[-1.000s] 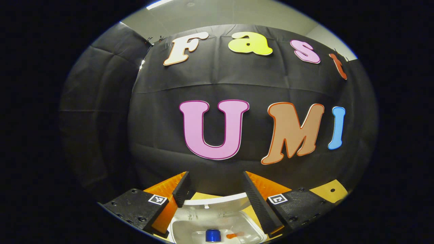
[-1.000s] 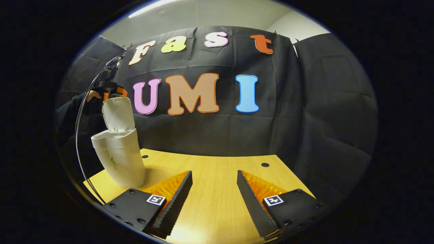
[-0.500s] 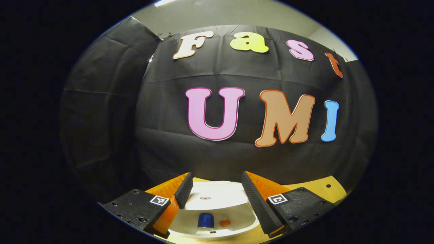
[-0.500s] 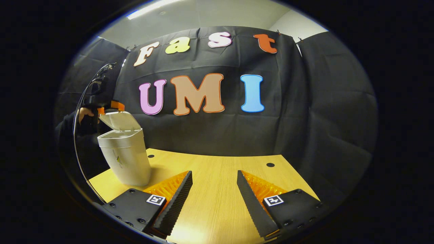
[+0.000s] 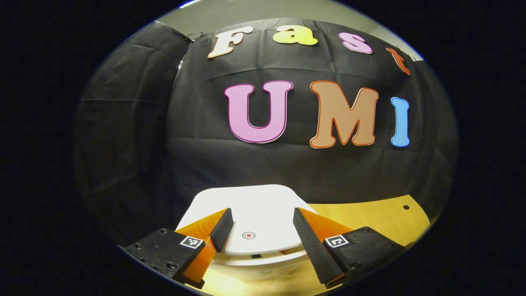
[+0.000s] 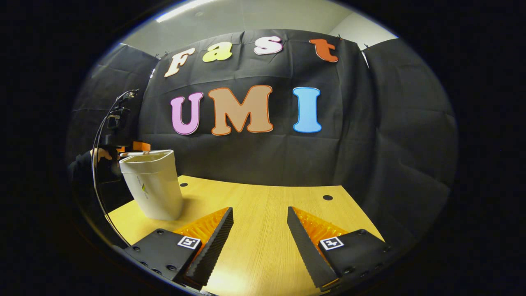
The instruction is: Press the lid of the desktop garbage bin to open it, pick up the crumpled paper on the desktop and throw it into the bin, then pick up the pop can on the desktop and drop it into the bin, and finally close the garbage bin lid.
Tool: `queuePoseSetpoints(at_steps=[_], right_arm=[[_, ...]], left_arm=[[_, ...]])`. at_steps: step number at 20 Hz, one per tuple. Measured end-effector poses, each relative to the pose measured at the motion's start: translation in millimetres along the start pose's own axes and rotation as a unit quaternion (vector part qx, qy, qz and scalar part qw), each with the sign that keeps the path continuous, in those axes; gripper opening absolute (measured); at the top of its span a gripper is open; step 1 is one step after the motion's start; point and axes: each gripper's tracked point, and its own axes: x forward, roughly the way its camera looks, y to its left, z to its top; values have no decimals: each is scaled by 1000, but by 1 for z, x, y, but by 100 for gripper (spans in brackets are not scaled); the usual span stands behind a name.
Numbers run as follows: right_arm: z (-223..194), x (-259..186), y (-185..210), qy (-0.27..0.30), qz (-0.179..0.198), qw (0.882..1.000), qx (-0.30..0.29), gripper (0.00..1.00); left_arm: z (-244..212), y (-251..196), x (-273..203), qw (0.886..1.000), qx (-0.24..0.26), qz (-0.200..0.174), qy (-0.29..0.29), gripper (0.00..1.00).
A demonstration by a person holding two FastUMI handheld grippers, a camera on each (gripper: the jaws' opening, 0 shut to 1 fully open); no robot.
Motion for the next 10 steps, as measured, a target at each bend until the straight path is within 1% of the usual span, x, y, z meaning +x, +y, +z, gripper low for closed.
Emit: queuePoseSetpoints(at_steps=[2,4,5,6,7,8,9,10], right_arm=[[-5,3,-1,3,1,1000,1,90],[-18,8,0,15,3,1000,2,90],[-26,11,1,26,5,1000,5,90],[-36,14,4,36,9,999,7,90],[-43,16,7,46,13,999,10,90],[-49,16,10,56,15,998,12,90],[-49,16,13,57,16,998,13,90],[-46,14,16,54,17,998,12,90]], left_arm=[[-13,0,-1,1000,-3,3,16,92],[-8,-1,-4,1000,1,0,-7,93],[-16,-2,0,1000,9,-3,7,93],[-19,-4,-1,1000,12,-5,5,94],[-16,-1,-2,1000,9,-4,-10,94],[-18,0,-1,1000,-2,-1,-11,94],[-21,-2,-1,1000,-3,-2,-18,93],[-16,-3,-3,999,-1,-1,-37,94]])
